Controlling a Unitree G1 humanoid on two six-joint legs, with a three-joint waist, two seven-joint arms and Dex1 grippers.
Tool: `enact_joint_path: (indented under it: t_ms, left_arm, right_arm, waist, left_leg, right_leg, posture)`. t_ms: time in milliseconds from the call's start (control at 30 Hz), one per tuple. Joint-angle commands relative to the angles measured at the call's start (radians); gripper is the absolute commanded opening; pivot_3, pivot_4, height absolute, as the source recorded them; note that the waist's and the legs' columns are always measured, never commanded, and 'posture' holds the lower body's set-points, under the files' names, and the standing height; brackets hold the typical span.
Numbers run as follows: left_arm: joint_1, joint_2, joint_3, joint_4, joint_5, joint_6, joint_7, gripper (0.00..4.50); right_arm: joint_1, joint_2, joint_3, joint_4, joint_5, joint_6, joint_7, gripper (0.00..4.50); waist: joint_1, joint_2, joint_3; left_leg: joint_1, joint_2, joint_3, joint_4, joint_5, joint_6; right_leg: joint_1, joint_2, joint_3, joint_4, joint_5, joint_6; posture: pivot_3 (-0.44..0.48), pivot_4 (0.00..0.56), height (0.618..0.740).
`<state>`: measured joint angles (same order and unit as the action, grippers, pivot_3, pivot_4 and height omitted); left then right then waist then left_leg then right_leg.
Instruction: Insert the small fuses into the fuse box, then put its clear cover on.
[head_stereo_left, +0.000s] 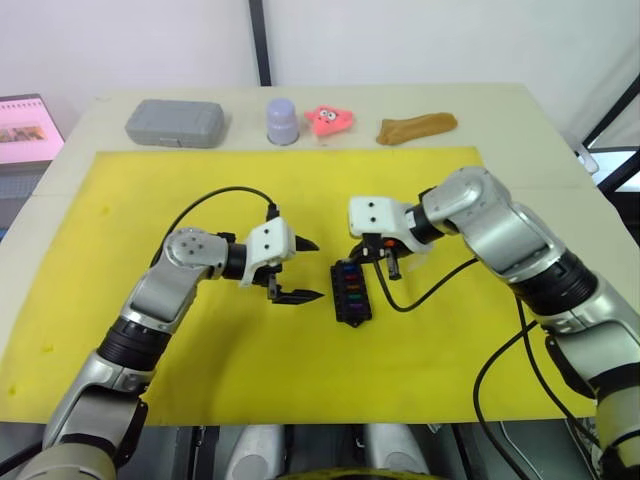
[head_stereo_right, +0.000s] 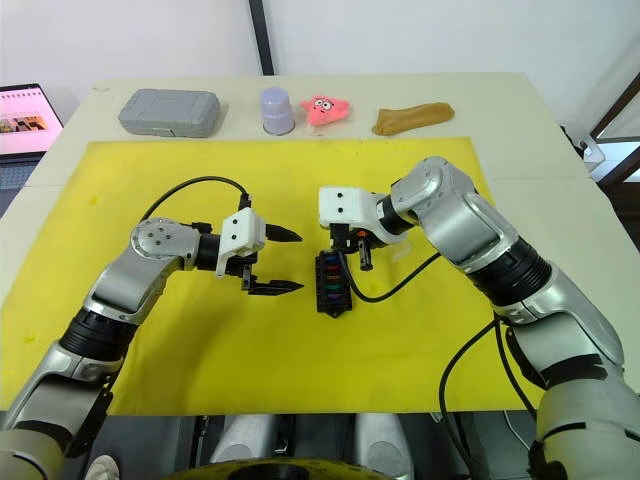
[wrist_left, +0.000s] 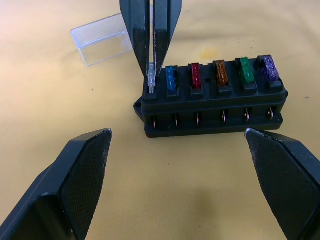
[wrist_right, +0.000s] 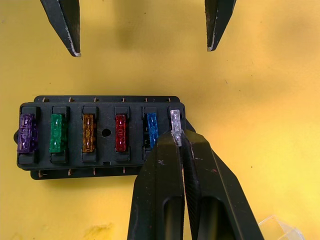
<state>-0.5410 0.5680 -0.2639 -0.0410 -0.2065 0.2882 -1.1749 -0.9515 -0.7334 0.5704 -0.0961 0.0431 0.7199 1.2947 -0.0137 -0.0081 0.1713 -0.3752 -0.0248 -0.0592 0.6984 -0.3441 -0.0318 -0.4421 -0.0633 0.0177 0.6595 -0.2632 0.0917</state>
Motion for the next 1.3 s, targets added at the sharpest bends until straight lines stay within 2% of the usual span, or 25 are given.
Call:
enact_joint_path:
  t_ms: [33,500,1300]
  left_arm:
    - [0.000,-0.001,0.000,-0.031,-0.004,-0.014,0.000,4.46]
    - [0.006,-0.004,-0.005,-0.035,0.000,-0.025,0.000,4.46]
    - [0.016,-0.004,-0.004,-0.045,0.002,-0.024,0.005,4.46]
  right_arm:
    - [-0.002,0.005,-0.017,-0.016,0.008,0.008,0.018,0.00]
    - [-0.084,0.025,-0.017,0.021,0.037,0.099,0.085,0.00]
    - [-0.097,0.035,-0.012,0.085,-0.032,-0.012,0.093,0.00]
  waist:
    - [0.000,0.000,0.000]
    - [0.000,0.000,0.000]
    - [0.000,0.000,0.000]
  left_leg:
    - [0.000,0.000,0.000,0.000,0.000,0.000]
    - [0.000,0.000,0.000,0.000,0.000,0.000]
    - [0.000,0.000,0.000,0.000,0.000,0.000]
  right_leg:
    - [0.000,0.000,0.000,0.000,0.000,0.000]
    - [0.000,0.000,0.000,0.000,0.000,0.000]
    - [0.000,0.000,0.000,0.000,0.000,0.000]
  posture:
    - [0.000,0.150,0.740]
    - [0.000,0.150,0.740]
    - [0.000,0.150,0.740]
